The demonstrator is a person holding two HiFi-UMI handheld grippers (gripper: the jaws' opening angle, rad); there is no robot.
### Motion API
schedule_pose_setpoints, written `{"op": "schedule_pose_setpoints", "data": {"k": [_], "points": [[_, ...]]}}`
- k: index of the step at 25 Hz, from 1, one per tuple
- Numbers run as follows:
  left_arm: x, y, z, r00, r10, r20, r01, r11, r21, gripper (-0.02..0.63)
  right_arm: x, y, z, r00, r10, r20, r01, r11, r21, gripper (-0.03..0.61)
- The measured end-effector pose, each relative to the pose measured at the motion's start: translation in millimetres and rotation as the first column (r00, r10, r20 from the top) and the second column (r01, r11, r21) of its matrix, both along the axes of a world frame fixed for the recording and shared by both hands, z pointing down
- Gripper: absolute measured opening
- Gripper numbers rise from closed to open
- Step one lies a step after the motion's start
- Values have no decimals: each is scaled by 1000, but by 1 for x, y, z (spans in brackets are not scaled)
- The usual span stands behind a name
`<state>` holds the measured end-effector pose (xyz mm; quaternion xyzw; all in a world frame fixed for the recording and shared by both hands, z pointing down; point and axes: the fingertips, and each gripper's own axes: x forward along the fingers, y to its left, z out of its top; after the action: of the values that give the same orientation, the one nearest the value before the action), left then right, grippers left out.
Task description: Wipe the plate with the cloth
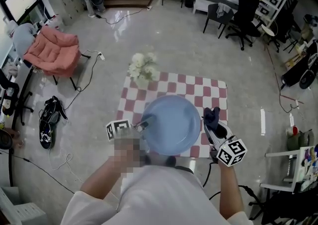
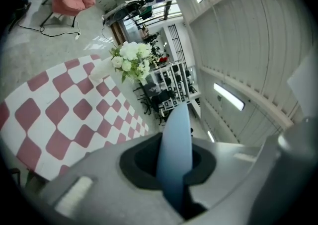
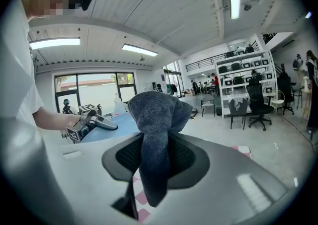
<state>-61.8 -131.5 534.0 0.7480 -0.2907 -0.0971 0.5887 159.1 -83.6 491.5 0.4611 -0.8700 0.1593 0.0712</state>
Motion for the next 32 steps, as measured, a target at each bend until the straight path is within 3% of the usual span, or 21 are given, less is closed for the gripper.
{"op": "schedule_pose_setpoints", "data": {"k": [9,16,26,32], "points": [[14,4,-11,996,77,34,-77,997,-8,35,-12,-10,-16,986,-121,-112,126,991,37,123],[24,11,-18,988,140,67,-140,990,-7,35,-27,-13,-28,952,-198,-234,219,973,67,124],[35,20,-21,978,190,85,-188,982,-25,35,-63,-17,-37,873,-294,-389,353,932,86,129],[43,25,-25,968,225,112,-224,974,-19,35,-85,-18,-33,762,-353,-543,455,888,62,133]]}}
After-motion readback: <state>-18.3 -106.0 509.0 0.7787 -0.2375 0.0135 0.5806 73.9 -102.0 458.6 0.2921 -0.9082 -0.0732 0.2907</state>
